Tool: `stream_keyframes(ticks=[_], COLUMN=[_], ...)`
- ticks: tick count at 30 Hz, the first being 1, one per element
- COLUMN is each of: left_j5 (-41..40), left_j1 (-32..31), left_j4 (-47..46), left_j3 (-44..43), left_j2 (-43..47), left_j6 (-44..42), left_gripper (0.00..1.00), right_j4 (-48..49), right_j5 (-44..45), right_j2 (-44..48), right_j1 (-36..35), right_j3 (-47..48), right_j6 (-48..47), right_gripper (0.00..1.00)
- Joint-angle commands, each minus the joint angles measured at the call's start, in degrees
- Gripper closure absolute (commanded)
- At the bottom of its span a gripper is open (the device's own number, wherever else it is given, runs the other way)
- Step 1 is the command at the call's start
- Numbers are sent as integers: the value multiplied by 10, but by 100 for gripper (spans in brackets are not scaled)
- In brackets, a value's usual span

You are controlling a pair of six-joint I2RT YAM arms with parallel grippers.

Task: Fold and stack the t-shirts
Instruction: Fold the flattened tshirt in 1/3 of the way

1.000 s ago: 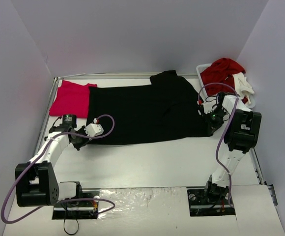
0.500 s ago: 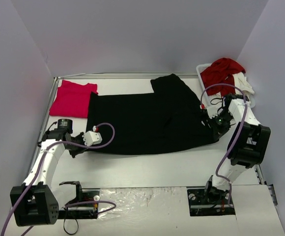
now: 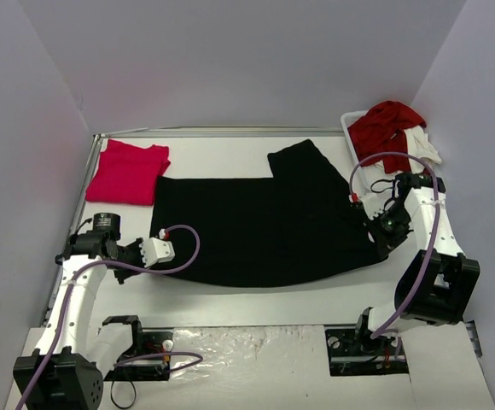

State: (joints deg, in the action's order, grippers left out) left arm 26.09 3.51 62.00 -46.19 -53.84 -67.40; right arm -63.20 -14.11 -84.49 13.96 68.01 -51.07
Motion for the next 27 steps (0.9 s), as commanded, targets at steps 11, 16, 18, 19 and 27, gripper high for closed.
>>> stream_keyframes(ticks=[11, 16, 18, 19, 27], left_j5=[26, 41, 43, 43, 34], left_j1=[4, 4, 4, 4, 4], left_j4=[95, 109, 110, 109, 101], left_j3=[-40, -42, -43, -43, -48], left_j2=[3, 2, 1, 1, -11], left_j6=[-56, -66, -67, -67, -73], left_gripper=[97, 98, 98, 98, 43], right_j4=[-47, -47, -47, -47, -47], right_j5=[34, 27, 24, 22, 8], right_j2=[47, 49, 48, 46, 18], right_j1=[5, 5, 5, 5, 5], right_j3=[-48, -59, -60, -58, -32], right_j6=[-23, -27, -30, -31, -36], right_gripper=[100, 100, 100, 100, 54])
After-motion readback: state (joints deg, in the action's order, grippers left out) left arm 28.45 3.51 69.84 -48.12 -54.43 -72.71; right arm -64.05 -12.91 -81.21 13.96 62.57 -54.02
